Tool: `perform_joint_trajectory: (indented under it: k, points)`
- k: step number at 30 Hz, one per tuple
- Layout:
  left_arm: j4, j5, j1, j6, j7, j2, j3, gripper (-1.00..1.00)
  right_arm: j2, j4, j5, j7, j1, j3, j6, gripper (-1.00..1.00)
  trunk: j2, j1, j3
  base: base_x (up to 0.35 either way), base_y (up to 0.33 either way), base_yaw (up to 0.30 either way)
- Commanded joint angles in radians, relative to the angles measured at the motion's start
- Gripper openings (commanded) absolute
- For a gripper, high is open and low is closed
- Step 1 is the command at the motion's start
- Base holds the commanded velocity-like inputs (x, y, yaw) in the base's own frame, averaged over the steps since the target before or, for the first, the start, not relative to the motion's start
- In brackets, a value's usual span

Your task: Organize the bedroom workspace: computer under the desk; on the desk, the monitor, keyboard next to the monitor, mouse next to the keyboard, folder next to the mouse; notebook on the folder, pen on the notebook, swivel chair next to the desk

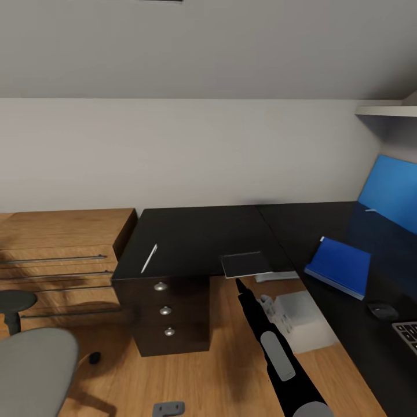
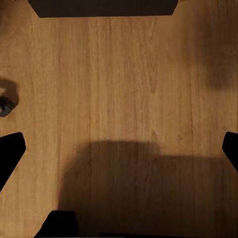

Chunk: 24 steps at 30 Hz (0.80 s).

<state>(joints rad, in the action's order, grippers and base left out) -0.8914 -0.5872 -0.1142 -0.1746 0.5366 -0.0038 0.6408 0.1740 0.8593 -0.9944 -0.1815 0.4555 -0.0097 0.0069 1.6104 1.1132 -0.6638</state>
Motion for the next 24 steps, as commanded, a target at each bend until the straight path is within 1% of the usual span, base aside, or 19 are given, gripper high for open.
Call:
perform_joint_trajectory:
  k: [1,3,5,12,17,18,20,22,23,24]
  points:
    - [-0.001,-0.005,-0.001,0.004,0.007,0.001,0.003,1.0,0.0,0.0,-0.01,-0.004,0.001,-0.001,0.001,1.0,0.0,0.0,-0.001,0.0,0.29,0.0]
    - [-0.001,-0.006,-0.001,0.012,0.008,0.001,0.004,1.0,0.0,0.0,-0.01,-0.004,0.001,-0.001,0.001,1.0,0.0,0.0,-0.001,0.0,0.257,0.0]
    - [0.0,-0.007,-0.001,0.027,0.009,0.0,0.005,1.0,0.0,0.0,-0.01,-0.004,0.0,-0.001,0.001,1.0,0.0,0.0,-0.001,0.0,0.074,0.0]
    - [-0.002,-0.005,-0.001,0.033,0.011,-0.001,0.007,1.0,0.0,0.0,-0.01,-0.005,0.001,-0.001,0.001,1.0,0.0,0.0,-0.001,0.0,0.017,0.0]
    - [-0.025,-0.005,-0.001,0.034,0.011,0.0,0.004,1.0,0.0,-0.002,-0.01,-0.003,0.0,-0.001,0.001,1.0,0.0,0.0,-0.001,0.0,0.0,0.0]
    - [-0.07,-0.005,-0.001,0.033,0.009,0.001,-0.012,1.0,0.0,-0.002,-0.01,-0.003,0.0,-0.001,0.001,1.0,0.0,0.0,-0.001,0.0,0.0,0.0]
    - [-0.108,-0.005,-0.001,0.03,0.009,0.002,-0.025,1.0,0.0,-0.002,-0.01,-0.003,0.0,-0.001,0.001,1.0,0.0,0.0,-0.001,0.0,0.0,0.0]
    - [-0.2,-0.009,-0.001,0.021,0.01,0.004,-0.04,1.0,0.0,-0.002,-0.01,-0.003,0.0,-0.001,0.001,1.0,0.0,0.0,-0.001,0.0,0.0,0.0]
    - [-0.244,-0.014,-0.001,0.005,0.016,0.005,-0.045,1.0,0.0,-0.002,-0.011,-0.003,0.0,-0.001,0.001,1.0,0.0,0.0,-0.001,0.0,0.0,0.0]
    - [-0.288,-0.02,-0.001,-0.024,0.027,0.005,-0.049,1.0,0.0,-0.002,-0.013,-0.003,0.0,-0.001,0.002,1.0,0.0,0.0,-0.001,0.0,0.0,0.0]
